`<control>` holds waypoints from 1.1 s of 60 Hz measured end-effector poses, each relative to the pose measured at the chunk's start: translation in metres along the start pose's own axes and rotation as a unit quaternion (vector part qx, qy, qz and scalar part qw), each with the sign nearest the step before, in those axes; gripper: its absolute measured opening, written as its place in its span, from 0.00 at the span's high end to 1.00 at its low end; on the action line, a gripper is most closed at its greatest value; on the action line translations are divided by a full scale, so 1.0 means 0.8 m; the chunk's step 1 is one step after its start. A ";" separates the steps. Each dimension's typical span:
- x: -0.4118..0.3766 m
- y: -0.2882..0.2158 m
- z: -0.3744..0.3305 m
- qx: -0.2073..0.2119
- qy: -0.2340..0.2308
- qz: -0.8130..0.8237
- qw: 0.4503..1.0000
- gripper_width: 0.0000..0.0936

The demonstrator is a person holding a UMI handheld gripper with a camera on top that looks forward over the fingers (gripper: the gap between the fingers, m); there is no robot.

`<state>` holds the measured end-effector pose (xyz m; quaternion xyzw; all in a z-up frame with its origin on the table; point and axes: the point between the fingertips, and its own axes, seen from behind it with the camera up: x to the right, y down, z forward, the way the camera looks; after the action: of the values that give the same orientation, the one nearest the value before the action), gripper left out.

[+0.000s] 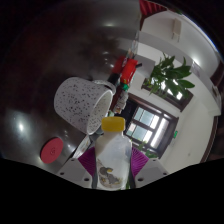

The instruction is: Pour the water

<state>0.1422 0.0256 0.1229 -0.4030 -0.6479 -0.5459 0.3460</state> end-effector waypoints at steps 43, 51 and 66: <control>-0.008 0.070 0.000 0.014 -0.032 0.615 0.787 0.54; -0.037 0.065 0.005 0.034 -0.066 0.746 0.662 0.54; -0.072 0.053 0.009 0.063 -0.076 0.819 0.565 0.54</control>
<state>0.2057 0.0278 0.0887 -0.7782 -0.0968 0.0466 0.6187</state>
